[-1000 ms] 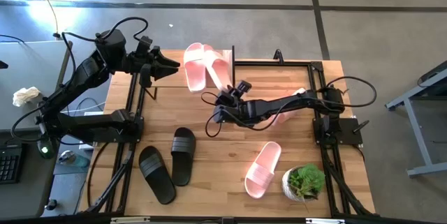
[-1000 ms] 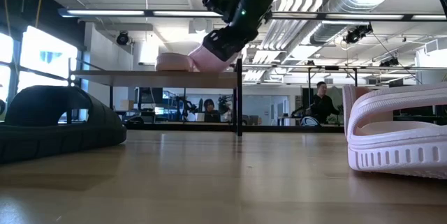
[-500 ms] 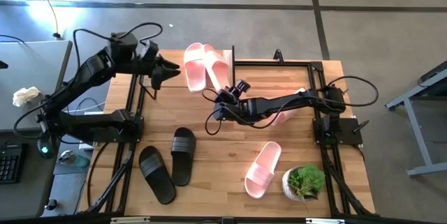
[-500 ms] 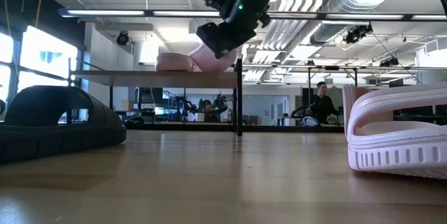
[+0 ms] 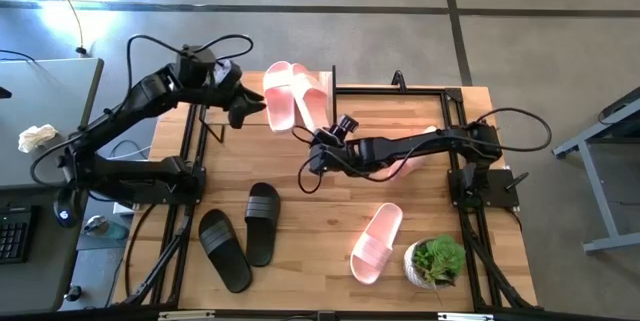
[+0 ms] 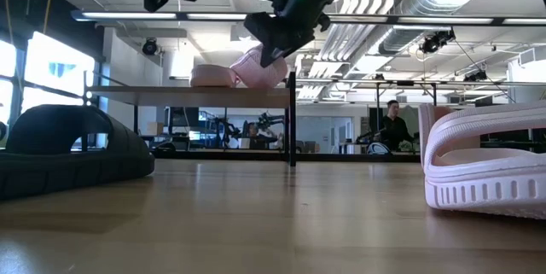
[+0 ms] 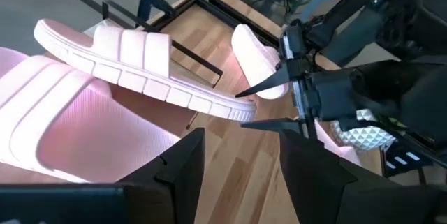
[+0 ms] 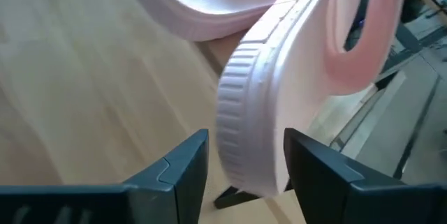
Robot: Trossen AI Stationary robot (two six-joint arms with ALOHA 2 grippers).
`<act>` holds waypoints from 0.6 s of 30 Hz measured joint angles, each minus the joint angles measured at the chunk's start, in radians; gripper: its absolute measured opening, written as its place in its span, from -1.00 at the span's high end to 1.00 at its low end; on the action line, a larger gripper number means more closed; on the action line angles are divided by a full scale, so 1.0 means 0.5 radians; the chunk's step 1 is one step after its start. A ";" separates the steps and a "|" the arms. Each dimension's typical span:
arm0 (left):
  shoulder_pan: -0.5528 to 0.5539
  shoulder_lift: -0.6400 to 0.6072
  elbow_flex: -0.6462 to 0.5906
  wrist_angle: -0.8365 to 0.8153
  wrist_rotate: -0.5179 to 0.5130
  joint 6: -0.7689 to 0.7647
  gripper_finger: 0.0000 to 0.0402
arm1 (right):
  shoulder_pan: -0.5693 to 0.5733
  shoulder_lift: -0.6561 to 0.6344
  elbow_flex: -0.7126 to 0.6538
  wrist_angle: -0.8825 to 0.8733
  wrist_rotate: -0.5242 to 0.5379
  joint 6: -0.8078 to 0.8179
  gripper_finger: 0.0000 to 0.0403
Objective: Pick and place slides into the shelf
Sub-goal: Put the pink slide on the shelf
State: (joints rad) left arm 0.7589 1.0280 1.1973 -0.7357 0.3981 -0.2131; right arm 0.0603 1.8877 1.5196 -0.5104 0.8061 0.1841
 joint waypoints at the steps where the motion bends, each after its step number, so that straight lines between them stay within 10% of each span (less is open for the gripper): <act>1: 0.000 0.008 0.000 0.001 -0.001 0.001 0.16 | 0.011 0.000 0.000 -0.014 -0.012 -0.001 0.12; 18: 0.000 0.032 0.001 -0.084 -0.050 0.015 0.16 | 0.228 -0.326 0.000 -0.268 -0.005 0.005 0.12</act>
State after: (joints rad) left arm 0.7589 1.0439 1.1976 -0.7777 0.3732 -0.2054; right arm 0.1742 1.7249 1.5196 -0.6441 0.8036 0.1864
